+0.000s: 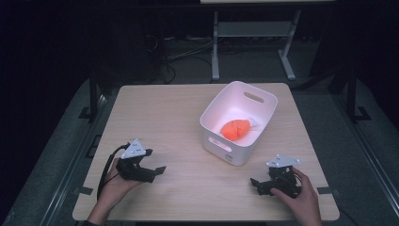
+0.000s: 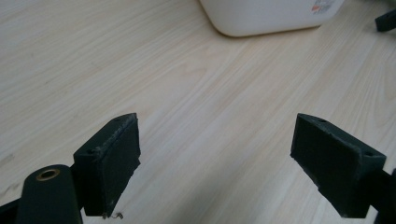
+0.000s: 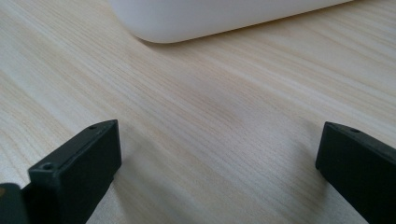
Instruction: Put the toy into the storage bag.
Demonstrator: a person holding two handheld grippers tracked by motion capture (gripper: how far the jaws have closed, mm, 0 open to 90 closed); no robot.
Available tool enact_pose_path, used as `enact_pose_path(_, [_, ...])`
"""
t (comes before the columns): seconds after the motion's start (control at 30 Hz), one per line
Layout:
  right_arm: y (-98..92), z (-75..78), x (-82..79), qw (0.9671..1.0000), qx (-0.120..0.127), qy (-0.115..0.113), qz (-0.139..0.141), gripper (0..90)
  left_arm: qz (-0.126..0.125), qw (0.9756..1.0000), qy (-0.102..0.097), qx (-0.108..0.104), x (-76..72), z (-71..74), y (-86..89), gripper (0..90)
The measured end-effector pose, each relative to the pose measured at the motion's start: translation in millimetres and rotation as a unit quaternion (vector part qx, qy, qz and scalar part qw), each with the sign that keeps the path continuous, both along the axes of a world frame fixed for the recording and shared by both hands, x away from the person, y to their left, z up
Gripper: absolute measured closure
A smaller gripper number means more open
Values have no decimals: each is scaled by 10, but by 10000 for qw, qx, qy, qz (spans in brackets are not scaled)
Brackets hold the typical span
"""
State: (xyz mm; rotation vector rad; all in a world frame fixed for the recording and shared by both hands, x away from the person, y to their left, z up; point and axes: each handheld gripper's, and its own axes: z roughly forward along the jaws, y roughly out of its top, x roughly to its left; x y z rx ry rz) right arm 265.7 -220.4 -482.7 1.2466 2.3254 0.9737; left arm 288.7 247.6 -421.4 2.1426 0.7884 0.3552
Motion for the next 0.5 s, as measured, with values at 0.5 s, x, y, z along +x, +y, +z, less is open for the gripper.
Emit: enact_pose_path(0.5, [0, 0, 0, 10000, 0, -2, 3, 0, 196, 9994, -6, 273, -177, -222, 213, 149])
